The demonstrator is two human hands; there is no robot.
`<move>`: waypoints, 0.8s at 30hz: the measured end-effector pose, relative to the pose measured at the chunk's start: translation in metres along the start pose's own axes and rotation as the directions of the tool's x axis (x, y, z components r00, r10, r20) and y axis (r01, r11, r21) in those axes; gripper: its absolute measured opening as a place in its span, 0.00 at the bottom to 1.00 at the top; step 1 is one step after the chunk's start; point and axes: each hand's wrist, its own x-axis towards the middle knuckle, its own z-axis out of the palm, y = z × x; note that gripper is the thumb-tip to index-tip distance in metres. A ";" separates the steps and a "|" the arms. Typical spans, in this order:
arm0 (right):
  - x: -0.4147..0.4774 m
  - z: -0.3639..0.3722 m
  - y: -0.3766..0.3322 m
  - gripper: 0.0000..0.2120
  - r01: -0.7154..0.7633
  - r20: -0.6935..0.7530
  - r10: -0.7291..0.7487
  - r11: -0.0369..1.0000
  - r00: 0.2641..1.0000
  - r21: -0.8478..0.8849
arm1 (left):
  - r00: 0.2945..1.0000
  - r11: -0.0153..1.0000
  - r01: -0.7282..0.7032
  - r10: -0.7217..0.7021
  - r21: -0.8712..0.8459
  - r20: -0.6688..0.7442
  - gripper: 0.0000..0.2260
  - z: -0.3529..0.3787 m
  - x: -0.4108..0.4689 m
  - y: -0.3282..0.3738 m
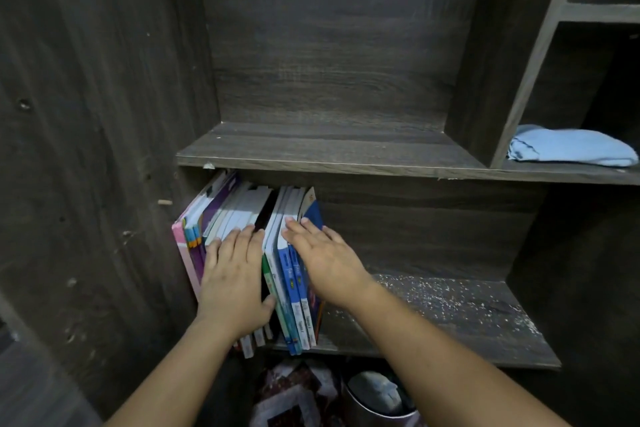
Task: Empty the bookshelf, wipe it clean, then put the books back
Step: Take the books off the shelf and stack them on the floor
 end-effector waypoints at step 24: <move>0.015 0.002 0.019 0.28 0.091 -0.072 -0.108 0.975 0.992 -0.202 | 0.999 0.999 0.036 -0.036 0.025 -0.002 0.50 0.005 0.000 0.002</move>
